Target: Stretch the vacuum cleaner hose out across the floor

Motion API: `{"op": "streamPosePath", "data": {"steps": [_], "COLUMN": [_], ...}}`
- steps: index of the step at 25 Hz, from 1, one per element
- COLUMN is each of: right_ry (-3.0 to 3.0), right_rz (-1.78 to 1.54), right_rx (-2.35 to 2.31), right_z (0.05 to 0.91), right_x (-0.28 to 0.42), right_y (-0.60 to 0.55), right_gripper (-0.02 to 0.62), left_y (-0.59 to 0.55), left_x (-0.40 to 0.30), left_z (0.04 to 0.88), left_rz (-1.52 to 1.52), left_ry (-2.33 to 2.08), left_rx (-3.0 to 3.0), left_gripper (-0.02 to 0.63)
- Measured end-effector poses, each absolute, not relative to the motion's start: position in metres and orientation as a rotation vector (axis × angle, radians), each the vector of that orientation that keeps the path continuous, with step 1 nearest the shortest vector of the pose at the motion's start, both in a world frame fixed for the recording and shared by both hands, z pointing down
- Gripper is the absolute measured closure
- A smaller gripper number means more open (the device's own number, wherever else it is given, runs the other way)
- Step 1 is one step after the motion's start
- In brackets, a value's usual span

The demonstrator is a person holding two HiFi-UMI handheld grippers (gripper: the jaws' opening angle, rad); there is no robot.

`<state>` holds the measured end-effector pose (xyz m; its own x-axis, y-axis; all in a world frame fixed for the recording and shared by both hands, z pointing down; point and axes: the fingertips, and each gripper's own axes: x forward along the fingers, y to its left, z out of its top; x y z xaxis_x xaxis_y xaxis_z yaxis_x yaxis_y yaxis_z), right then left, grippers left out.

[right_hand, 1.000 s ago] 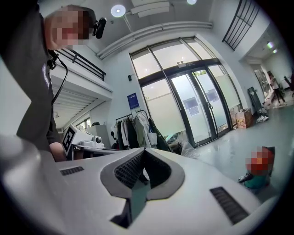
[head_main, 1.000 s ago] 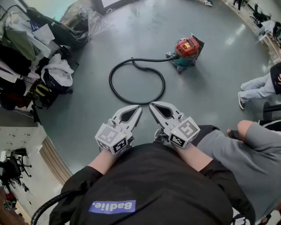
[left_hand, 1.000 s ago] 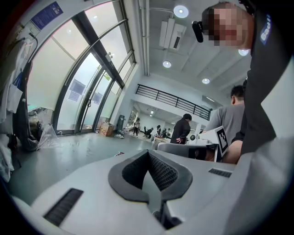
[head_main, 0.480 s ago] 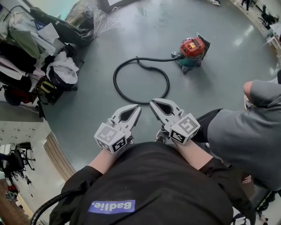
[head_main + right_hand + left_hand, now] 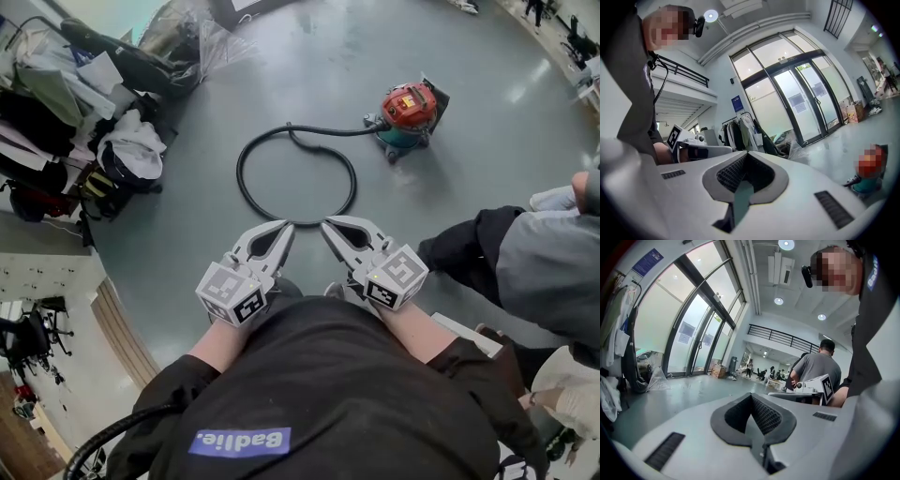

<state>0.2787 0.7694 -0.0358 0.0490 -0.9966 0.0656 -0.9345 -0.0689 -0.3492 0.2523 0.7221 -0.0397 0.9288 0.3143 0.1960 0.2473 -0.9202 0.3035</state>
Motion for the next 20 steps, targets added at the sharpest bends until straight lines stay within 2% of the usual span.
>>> {"op": "streamPosePath", "data": {"steps": [8, 20], "right_ry": [1.971, 1.886], "right_rz": [-0.456, -0.528], "right_rx": [-2.163, -2.225], "right_z": [-0.025, -0.023], "right_x": [0.328, 0.411], "right_y": [0.719, 0.558], "right_gripper": [0.591, 0.591], "left_y": [0.669, 0.49], "left_x": [0.304, 0.392], "left_z": [-0.029, -0.027], "left_rz": [0.327, 0.315], "left_ry": [0.468, 0.543], "left_rx": [2.791, 2.78], "left_gripper": [0.601, 0.601]}}
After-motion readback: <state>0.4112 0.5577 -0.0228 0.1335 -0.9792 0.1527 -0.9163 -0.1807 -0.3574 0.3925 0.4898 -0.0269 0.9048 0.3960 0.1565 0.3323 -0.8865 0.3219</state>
